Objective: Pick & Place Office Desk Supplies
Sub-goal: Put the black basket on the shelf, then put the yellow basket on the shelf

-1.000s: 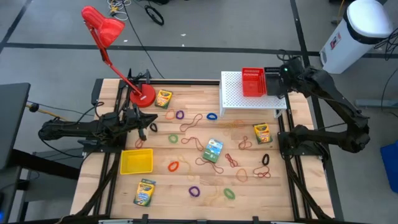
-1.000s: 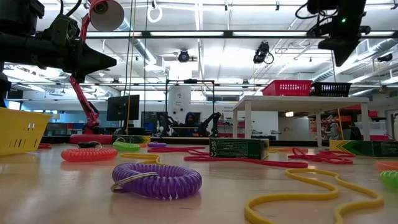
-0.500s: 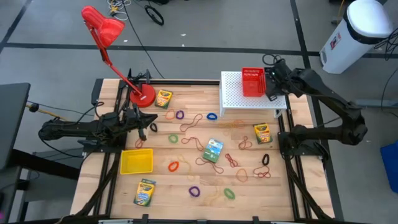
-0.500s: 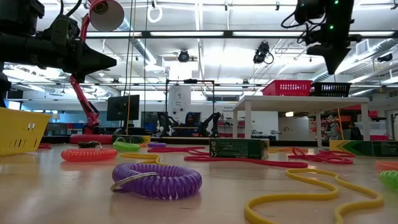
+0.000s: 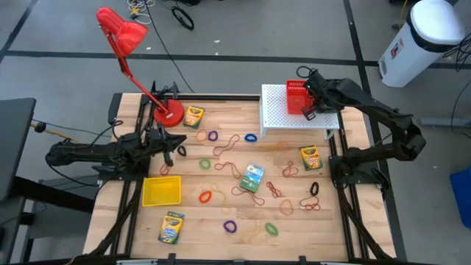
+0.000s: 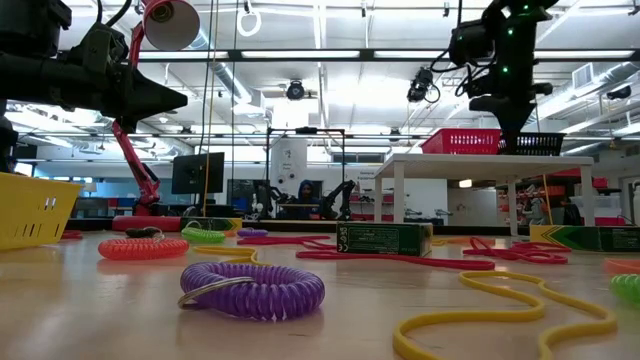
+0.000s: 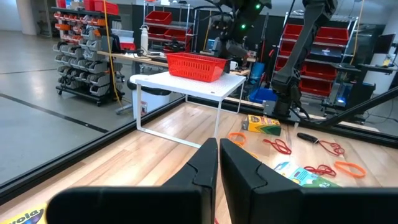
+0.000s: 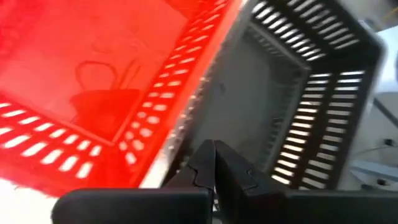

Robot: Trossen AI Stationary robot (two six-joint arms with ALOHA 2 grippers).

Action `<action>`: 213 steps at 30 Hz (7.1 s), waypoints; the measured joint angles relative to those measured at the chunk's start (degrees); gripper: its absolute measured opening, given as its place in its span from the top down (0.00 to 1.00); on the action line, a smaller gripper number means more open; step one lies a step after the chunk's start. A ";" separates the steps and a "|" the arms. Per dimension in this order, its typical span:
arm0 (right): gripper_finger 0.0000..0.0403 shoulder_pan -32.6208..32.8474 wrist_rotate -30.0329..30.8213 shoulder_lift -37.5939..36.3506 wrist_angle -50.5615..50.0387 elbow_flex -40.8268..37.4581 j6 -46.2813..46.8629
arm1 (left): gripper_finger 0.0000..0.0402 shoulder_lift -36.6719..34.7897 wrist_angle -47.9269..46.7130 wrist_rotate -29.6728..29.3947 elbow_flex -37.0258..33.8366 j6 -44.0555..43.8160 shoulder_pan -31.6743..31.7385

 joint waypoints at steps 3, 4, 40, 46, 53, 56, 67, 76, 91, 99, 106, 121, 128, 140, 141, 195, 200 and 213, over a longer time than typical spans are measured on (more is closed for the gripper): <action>0.98 -0.06 -2.10 -0.02 -0.17 0.00 0.49 | 0.94 0.00 0.00 -0.01 -0.01 -0.01 0.00; 0.98 -0.04 -2.66 -0.02 -0.15 0.00 0.68 | 0.94 0.00 0.00 0.00 -0.02 -0.02 0.00; 0.99 10.54 0.64 -15.53 -0.57 1.24 -0.59 | 0.94 0.02 -0.01 0.01 -0.02 -0.02 0.00; 1.00 22.70 -8.47 -27.36 24.00 -11.75 -1.27 | 0.94 0.02 -0.02 0.01 -0.02 -0.02 0.00; 1.00 33.82 -17.39 -29.60 64.03 -34.16 -4.42 | 0.94 0.02 -0.02 0.00 -0.02 -0.02 0.00; 1.00 37.61 -18.20 -28.31 76.46 -40.25 -4.97 | 0.94 0.02 -0.02 -0.01 0.00 -0.02 0.00; 0.99 47.80 -15.94 -27.69 97.21 -53.50 -7.15 | 0.94 -0.04 7.71 0.50 -0.02 -8.59 0.00; 0.99 50.10 -11.77 -27.69 101.69 -58.25 -7.26 | 0.94 9.23 -11.21 11.65 9.72 -21.65 -3.49; 0.98 52.86 -11.77 -27.65 101.46 -59.54 -8.64 | 0.62 44.28 -64.32 22.93 39.30 -42.22 -13.22; 0.98 54.64 -11.80 -27.65 101.46 -59.54 -9.69 | 0.48 56.50 -65.86 22.51 38.32 -37.84 -16.27; 0.98 54.71 -11.79 -27.65 101.46 -59.54 -10.11 | 0.57 61.66 -65.67 23.07 38.32 -32.38 -16.17; 0.98 54.71 -11.77 -27.65 101.44 -59.54 -10.18 | 0.95 61.29 -63.83 24.37 51.00 -26.54 -5.56; 0.98 54.71 -11.77 -27.65 101.42 -59.52 -10.17 | 0.95 61.89 -43.54 21.95 48.26 -49.68 6.59; 0.98 54.71 -11.80 -27.65 101.42 -59.51 -10.06 | 0.94 78.37 -11.76 19.31 45.45 -69.39 9.40; 0.98 54.71 -11.80 -27.65 101.42 -59.49 -10.01 | 0.94 79.69 -11.81 19.29 45.94 -69.42 9.42; 0.98 59.00 -1.45 5.28 53.17 -16.19 10.06 | 0.98 71.28 69.10 8.97 3.70 0.49 0.72; 0.91 57.34 -7.61 16.56 42.54 -0.70 9.92 | 0.98 71.34 69.25 8.59 4.80 5.70 0.73; 0.75 55.17 -8.58 42.07 19.24 28.30 -6.03 | 0.98 71.36 65.05 8.72 8.62 13.46 0.81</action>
